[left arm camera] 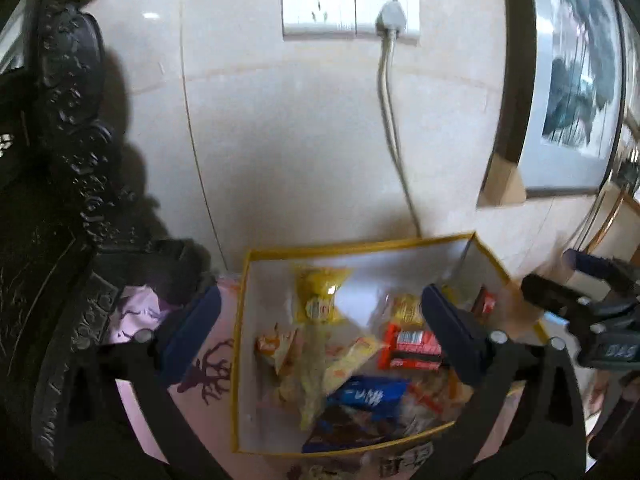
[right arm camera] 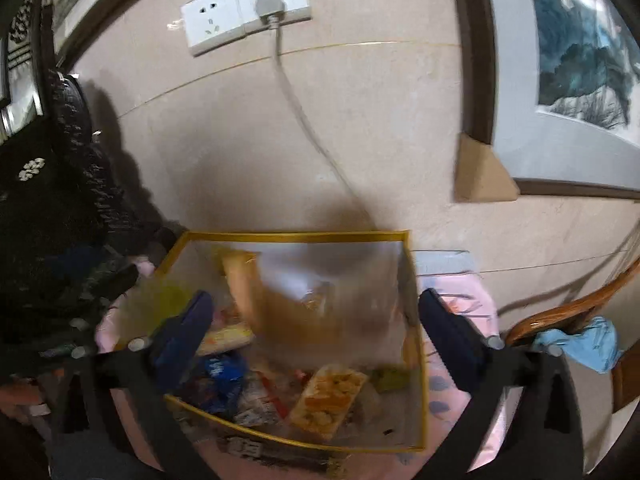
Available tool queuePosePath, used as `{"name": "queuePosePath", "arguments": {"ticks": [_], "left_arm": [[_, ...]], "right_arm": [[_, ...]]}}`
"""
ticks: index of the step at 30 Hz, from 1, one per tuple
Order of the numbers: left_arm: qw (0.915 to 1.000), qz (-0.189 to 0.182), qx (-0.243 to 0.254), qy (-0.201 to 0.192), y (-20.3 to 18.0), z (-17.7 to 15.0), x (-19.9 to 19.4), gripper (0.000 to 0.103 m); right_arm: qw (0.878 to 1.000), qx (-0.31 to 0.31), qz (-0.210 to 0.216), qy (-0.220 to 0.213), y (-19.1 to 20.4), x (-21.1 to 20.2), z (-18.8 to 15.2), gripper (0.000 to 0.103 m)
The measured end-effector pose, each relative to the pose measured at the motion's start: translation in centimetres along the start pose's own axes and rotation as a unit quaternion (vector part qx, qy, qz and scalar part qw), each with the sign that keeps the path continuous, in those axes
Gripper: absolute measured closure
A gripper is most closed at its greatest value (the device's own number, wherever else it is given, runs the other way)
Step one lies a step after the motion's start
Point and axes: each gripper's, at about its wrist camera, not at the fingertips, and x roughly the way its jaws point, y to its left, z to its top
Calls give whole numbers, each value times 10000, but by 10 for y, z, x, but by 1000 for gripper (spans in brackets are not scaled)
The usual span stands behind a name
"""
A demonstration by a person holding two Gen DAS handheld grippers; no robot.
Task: Organize snacks
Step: 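Open both grippers to drop the packets into the box, then grasp the long rice-cake bag with the right gripper while the left grasps the blue-edged packet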
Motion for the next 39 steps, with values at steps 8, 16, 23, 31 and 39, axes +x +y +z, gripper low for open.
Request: {"name": "queuePosePath", "arguments": {"ticks": [8,16,23,31,39], "left_arm": [[9956,361,379,772,21,-72,-28,2],[9779,467,569,1959,35,-171,-31,2],[9700,358,884,2237,39,-209,-43,2],[9704,366,1072,2132,35,-196,-35,2],[9635,-146,1984,1792,-2,-190,-3,2]], "right_arm": [[9734,-1987,971,603,27,-27,-65,1],[9176,-3268,1777,1401,72,23,-147,1],[8803,-3980,1877,1774,91,60,-182,1],[8178,-3669,3027,3241,101,24,-210,1],[8966,-1740,2453,3251,32,-47,-199,1]]}}
